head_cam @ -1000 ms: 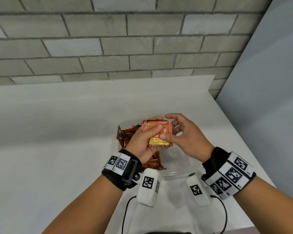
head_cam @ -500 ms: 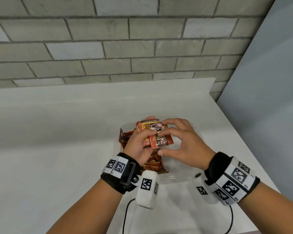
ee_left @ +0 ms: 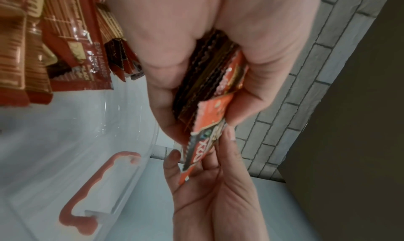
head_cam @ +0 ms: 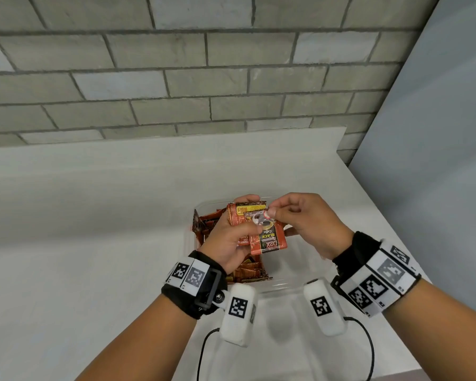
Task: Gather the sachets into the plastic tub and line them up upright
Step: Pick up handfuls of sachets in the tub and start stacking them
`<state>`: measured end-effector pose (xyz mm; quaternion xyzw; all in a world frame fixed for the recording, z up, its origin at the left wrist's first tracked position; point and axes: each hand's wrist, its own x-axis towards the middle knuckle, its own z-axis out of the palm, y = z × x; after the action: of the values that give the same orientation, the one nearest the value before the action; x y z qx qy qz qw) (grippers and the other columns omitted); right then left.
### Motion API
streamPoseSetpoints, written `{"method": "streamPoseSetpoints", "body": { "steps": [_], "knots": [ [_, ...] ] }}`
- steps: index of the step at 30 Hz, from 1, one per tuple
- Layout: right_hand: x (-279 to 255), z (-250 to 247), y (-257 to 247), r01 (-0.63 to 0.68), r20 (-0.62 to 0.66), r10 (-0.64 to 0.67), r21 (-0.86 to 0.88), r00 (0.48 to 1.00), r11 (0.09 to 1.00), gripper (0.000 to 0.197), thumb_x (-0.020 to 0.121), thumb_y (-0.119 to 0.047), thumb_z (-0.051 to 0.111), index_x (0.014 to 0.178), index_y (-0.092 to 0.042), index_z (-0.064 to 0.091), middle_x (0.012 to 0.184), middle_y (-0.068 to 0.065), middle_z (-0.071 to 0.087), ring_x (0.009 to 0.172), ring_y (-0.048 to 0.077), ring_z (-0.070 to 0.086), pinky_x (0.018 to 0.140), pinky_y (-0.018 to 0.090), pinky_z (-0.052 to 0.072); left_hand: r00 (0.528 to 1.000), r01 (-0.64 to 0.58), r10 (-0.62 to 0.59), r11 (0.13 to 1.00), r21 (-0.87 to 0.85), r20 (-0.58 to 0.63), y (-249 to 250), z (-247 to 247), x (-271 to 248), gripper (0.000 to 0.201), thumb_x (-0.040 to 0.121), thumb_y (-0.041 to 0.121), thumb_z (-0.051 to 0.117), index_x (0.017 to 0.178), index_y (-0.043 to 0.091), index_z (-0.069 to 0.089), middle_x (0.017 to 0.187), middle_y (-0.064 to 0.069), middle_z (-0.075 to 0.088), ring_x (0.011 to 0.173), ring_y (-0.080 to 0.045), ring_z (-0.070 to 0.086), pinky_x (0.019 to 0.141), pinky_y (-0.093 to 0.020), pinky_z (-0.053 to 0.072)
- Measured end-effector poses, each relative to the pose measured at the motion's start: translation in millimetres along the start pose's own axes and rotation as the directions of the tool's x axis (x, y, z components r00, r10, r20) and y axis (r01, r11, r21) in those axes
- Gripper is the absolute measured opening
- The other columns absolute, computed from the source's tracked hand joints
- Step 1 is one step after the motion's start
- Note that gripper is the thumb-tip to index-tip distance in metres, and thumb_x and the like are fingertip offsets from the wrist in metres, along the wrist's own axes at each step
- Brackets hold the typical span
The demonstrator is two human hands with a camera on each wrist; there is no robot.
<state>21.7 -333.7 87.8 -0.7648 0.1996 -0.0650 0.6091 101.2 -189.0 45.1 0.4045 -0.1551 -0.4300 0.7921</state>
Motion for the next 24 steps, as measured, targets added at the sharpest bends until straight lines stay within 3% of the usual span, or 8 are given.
{"method": "streamPoseSetpoints", "body": {
  "steps": [3,5,10,13,15,17,20,24],
  "knots": [
    [-1,-1,-5,0.031,0.05,-0.029,-0.048,0.998,0.998,0.007,0.084,-0.012,0.07,0.083,-0.012,0.063,0.086,0.024,0.068,0.075,0.03,0.064,0.077,0.052,0.054,0.999,0.025,-0.025,1.0,0.011,-0.037,1,1,-1,0.038,0.077,0.005,0.068,0.112,0.018,0.061,0.103,-0.013,0.067,0.093,-0.029,0.066,0.081,-0.047,0.053],
    [-1,-2,-6,0.063,0.074,-0.056,-0.096,0.996,0.993,0.008,0.084,-0.011,0.07,0.081,-0.013,0.063,0.083,0.022,0.068,0.074,0.028,0.063,0.074,0.048,0.054,0.995,0.03,-0.031,0.999,-0.013,-0.092,1,2,-1,0.034,0.079,0.012,0.063,0.112,0.016,0.062,0.103,-0.014,0.066,0.09,-0.029,0.065,0.081,-0.045,0.053],
    [-2,-3,-5,0.064,0.056,-0.058,-0.103,0.997,0.993,0.009,0.083,-0.011,0.071,0.08,-0.013,0.063,0.081,0.019,0.067,0.069,0.021,0.063,0.066,0.037,0.051,0.992,-0.023,0.036,0.994,0.103,-0.121,1,3,-1,0.028,0.091,-0.003,0.05,0.106,0.017,0.061,0.094,-0.006,0.068,0.085,-0.022,0.066,0.074,-0.039,0.055],
    [-6,1,-3,-0.076,0.028,0.075,0.03,0.997,0.997,0.015,0.085,-0.022,0.07,0.091,-0.012,0.061,0.09,0.016,0.07,0.069,0.017,0.067,0.055,0.029,0.051,0.984,-0.084,0.102,0.989,0.126,-0.143,1,9,0,0.028,0.091,-0.006,0.049,0.105,0.016,0.059,0.091,-0.004,0.066,0.083,-0.02,0.066,0.07,-0.036,0.055],
    [-11,-1,-1,-0.224,0.109,0.216,0.067,0.97,0.972,0.027,0.085,-0.031,0.069,0.101,-0.013,0.058,0.093,0.011,0.071,0.073,0.019,0.068,0.057,0.031,0.054,0.972,-0.139,0.157,0.984,0.114,-0.177,1,11,2,0.028,0.091,-0.008,0.048,0.107,0.014,0.057,0.093,-0.007,0.066,0.085,-0.02,0.067,0.071,-0.034,0.056],
    [-14,-5,0,-0.27,0.183,0.253,0.074,0.95,0.96,0.023,0.086,-0.023,0.068,0.102,-0.011,0.057,0.091,0.012,0.072,0.07,0.019,0.067,0.061,0.032,0.057,0.958,-0.174,0.191,0.98,0.095,-0.216,0,10,3,0.029,0.091,-0.008,0.047,0.109,0.013,0.056,0.095,-0.009,0.065,0.086,-0.022,0.066,0.069,-0.034,0.057],
    [-14,-12,2,-0.219,0.129,0.202,0.128,0.971,0.967,0.015,0.087,-0.007,0.065,0.101,-0.007,0.058,0.08,0.013,0.067,0.061,0.016,0.064,0.06,0.029,0.057,0.966,-0.153,0.16,0.987,0.051,-0.203,1,7,2,0.03,0.087,-0.004,0.056,0.11,0.015,0.056,0.098,-0.01,0.067,0.089,-0.026,0.066,0.073,-0.04,0.056],
    [-11,-21,-5,-0.144,0.121,0.133,0.086,0.984,0.986,0.021,0.095,-0.007,0.054,0.111,-0.017,0.061,0.098,0.013,0.063,0.072,0.016,0.064,0.058,0.03,0.055,0.992,-0.035,0.045,0.996,0.084,-0.119,4,3,-2,0.039,0.075,0.008,0.071,0.111,0.018,0.058,0.105,-0.01,0.069,0.094,-0.03,0.067,0.078,-0.047,0.055]
  ]
}}
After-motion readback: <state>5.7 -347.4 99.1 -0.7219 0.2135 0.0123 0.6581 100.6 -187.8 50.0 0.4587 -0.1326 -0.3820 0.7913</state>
